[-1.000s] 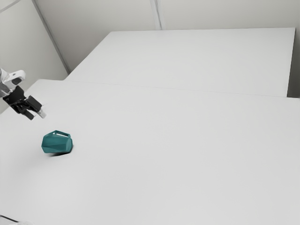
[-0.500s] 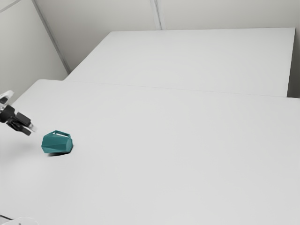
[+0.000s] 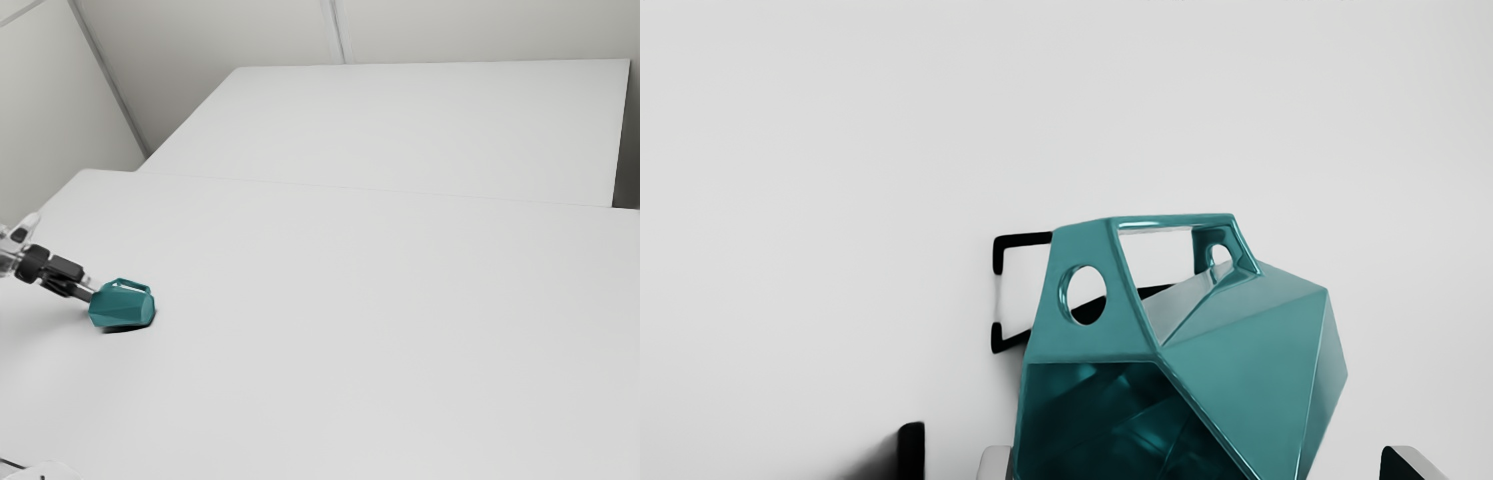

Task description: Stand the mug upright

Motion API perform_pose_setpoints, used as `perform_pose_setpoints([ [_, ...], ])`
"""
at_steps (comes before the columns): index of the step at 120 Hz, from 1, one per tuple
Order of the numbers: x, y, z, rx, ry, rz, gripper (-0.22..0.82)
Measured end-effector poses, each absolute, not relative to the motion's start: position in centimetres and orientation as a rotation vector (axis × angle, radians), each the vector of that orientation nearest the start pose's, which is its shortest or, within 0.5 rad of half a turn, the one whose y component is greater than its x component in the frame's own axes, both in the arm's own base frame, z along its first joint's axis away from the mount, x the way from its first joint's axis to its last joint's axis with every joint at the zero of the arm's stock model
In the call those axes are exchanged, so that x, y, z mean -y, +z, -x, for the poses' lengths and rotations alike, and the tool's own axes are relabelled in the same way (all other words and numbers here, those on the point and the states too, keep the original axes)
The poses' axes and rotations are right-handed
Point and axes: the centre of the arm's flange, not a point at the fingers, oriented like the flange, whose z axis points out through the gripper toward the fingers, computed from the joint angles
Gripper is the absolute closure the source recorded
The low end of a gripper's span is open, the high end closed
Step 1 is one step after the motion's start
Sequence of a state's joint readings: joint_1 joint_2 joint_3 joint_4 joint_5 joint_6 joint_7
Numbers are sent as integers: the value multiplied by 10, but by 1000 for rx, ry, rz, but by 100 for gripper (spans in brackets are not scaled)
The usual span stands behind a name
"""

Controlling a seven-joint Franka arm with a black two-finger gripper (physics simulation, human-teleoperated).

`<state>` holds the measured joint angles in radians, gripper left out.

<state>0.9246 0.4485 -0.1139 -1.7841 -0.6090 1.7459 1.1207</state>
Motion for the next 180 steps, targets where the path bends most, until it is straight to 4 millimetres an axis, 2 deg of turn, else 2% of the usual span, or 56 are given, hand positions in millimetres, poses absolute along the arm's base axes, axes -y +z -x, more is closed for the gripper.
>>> perform_pose_setpoints([
  [25, -387, 285, -449, 71, 307, -2356, 2],
  [65, -386, 279, -438, 75, 303, -2288, 39],
  [103, -379, 281, -437, 114, 288, -2227, 63],
  [122, -375, 281, -439, 122, 290, -2207, 71],
  [141, -372, 290, -443, 139, 305, -2211, 75],
  [161, -360, 317, -453, 199, 330, -2253, 77],
  [180, -335, 342, -465, 281, 341, -2319, 78],
])
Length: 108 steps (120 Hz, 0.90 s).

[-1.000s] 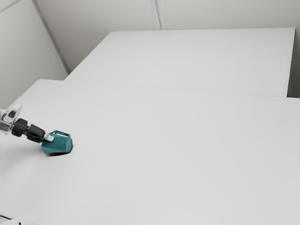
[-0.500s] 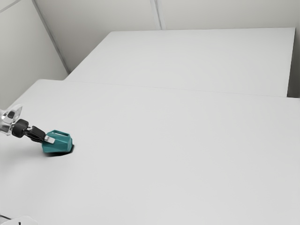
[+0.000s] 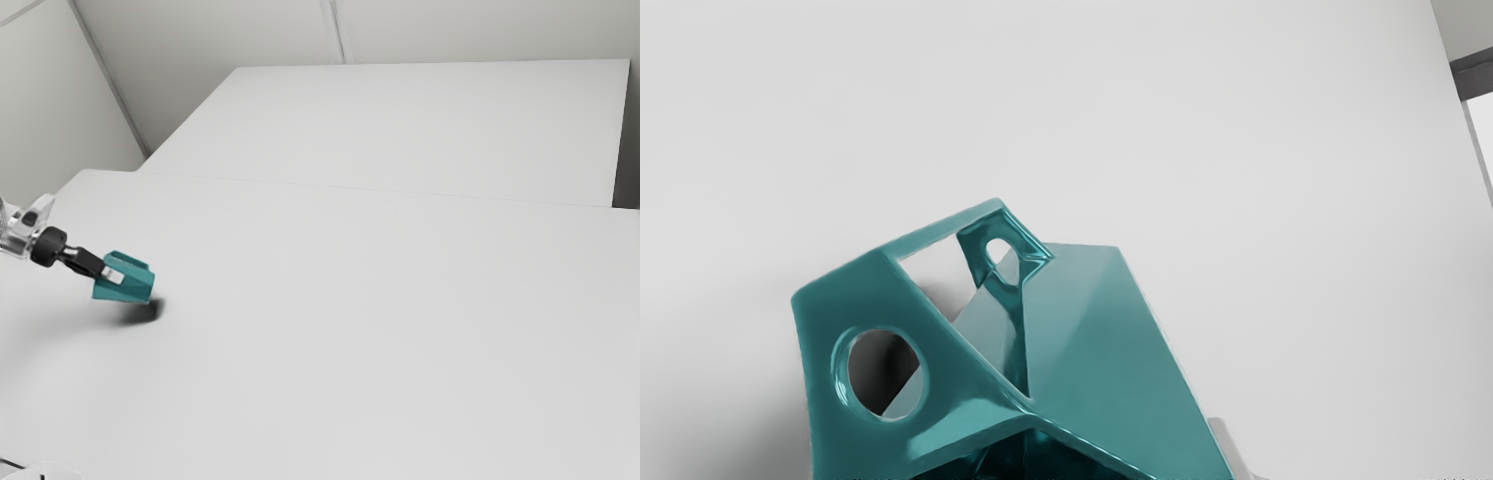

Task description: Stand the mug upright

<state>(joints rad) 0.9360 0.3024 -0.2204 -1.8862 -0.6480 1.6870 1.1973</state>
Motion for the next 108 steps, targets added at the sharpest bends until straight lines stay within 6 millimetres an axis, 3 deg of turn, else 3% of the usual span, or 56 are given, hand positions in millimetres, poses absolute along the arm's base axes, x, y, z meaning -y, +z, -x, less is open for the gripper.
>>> perform_pose_setpoints([
  [10, -308, 356, -476, 366, 324, -2386, 78],
  [20, -271, 365, -489, 498, 257, -2479, 78],
  [42, -183, 407, -506, 776, 163, -2714, 78],
  [71, -70, 416, -529, 959, 101, -2867, 78],
  [79, -56, 417, -529, 941, 93, -2908, 78],
  [97, -55, 419, -531, 798, 90, -3010, 78],
  [108, -39, 417, -535, 753, 101, -3038, 78],
])
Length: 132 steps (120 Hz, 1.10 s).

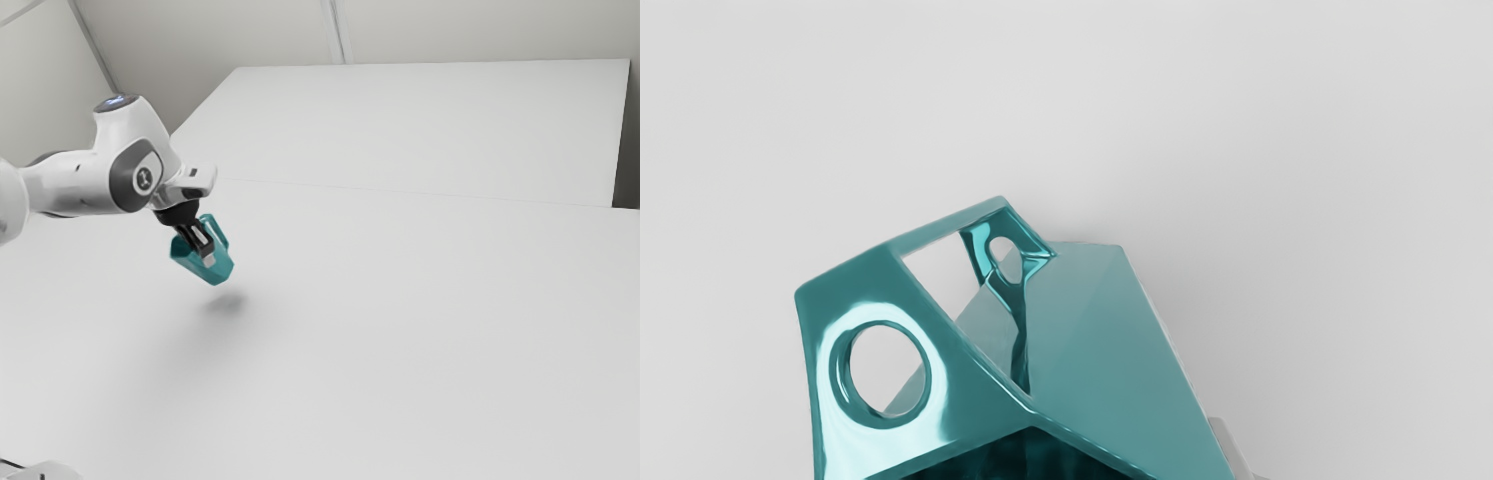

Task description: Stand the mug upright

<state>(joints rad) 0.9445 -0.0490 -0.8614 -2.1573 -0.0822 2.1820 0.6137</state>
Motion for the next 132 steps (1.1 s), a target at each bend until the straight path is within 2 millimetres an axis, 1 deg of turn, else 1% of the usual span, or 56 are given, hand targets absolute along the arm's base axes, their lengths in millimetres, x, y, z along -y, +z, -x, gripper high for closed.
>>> perform_pose_setpoints([
  [19, 1, 406, -539, -724, -131, 3065, 78],
  [37, 28, 391, -541, -735, -135, 3044, 78],
  [46, 37, 386, -542, -734, -126, 3036, 78],
  [51, 37, 384, -541, -715, -115, 3037, 78],
  [57, 33, 382, -540, -676, -99, 3047, 78],
  [75, 2, 374, -537, -512, -19, 3089, 78],
  [82, -3, 371, -535, -471, 14, 3099, 78],
  [89, 2, 366, -534, -470, 42, 3100, 78],
  [101, 24, 361, -532, -509, 71, 3082, 78],
  [106, 29, 358, -531, -512, 83, 3080, 78],
  [120, 27, 350, -526, -467, 114, 3083, 78],
  [132, 26, 348, -524, -427, 127, 3085, 78],
])
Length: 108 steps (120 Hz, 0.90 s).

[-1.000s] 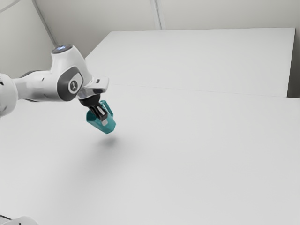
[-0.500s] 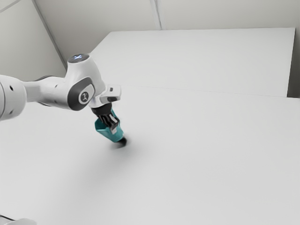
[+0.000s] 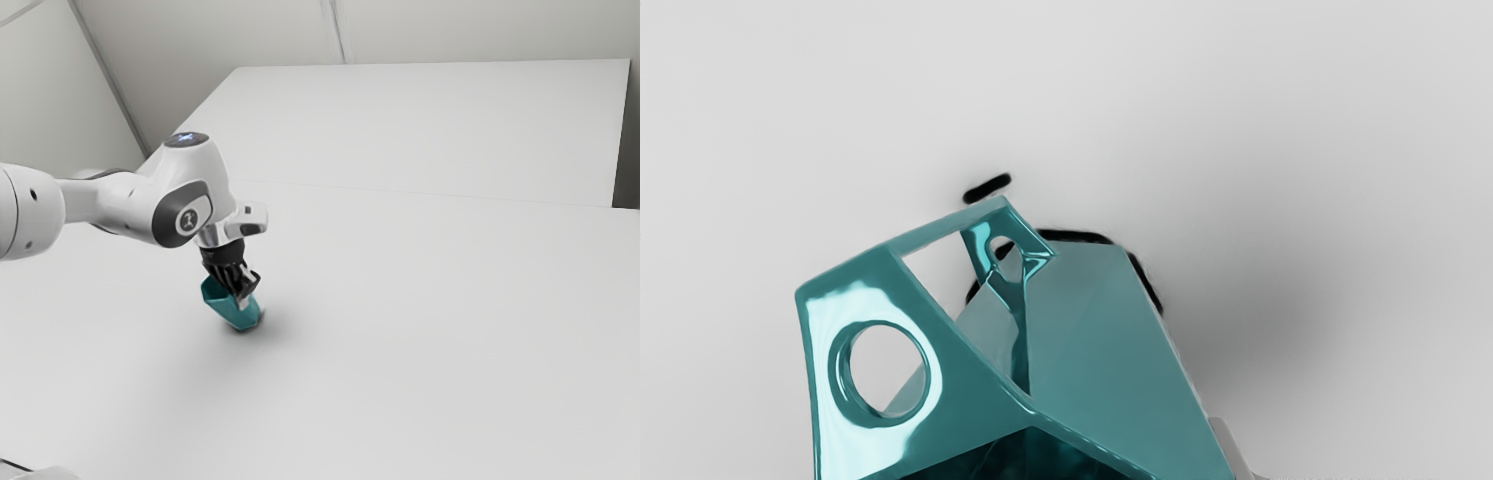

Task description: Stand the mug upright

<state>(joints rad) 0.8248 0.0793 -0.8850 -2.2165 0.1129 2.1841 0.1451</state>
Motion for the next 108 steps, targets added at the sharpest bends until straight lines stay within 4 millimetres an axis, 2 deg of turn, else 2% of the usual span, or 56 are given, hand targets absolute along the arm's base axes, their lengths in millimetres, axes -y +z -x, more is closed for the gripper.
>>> perform_pose_setpoints([
  [7, 26, 346, -524, -410, 132, 3088, 75],
  [25, 29, 347, -524, -380, 129, 3093, 42],
  [36, 31, 355, -526, -366, 106, 3083, 27],
  [49, 32, 371, -526, -341, 72, 3054, 16],
  [64, 32, 394, -525, -306, 35, 3016, 9],
  [83, 46, 453, -538, -265, -43, 3028, 4],
  [93, 47, 489, -546, -233, -92, 3063, 3],
  [102, 46, 534, -557, -216, -154, 3089, 2],
  [108, 46, 557, -560, -208, -179, 3100, 2],
])
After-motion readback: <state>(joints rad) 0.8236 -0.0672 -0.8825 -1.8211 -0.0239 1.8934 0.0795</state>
